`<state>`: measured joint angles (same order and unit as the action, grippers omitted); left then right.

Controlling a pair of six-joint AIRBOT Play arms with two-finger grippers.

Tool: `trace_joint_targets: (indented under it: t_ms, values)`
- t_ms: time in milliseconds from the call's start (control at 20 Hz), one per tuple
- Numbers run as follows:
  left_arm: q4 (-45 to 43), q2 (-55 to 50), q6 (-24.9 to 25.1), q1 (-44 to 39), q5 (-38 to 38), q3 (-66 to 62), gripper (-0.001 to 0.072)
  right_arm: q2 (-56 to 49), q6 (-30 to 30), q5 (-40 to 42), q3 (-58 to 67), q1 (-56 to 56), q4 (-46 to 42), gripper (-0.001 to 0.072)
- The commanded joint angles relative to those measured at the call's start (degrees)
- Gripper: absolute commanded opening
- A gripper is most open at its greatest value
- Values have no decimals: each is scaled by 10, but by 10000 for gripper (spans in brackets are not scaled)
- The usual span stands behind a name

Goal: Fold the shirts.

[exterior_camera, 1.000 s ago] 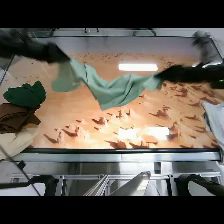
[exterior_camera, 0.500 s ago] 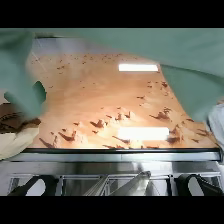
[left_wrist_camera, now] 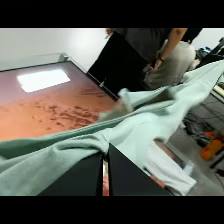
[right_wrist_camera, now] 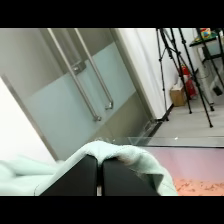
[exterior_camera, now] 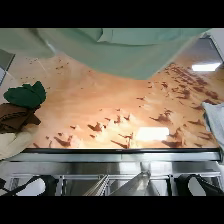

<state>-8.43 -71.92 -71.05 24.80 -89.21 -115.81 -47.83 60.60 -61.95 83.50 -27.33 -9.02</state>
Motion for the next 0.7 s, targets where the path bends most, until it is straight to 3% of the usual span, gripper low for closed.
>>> trace_joint_targets:
  t_ms: [0,100,300,650]
  values:
    - [-18,-10,30,-30,23,49,21,-28,-12,-9,0,30,-11,18]
    - [-57,-10,52,-36,43,81,21,-58,-16,-7,0,56,-19,18]
    - [-153,-56,52,-39,46,99,22,-144,-15,16,-1,111,-80,18]
    - [-212,-276,81,-101,65,99,18,-385,-52,134,-1,217,-107,19]
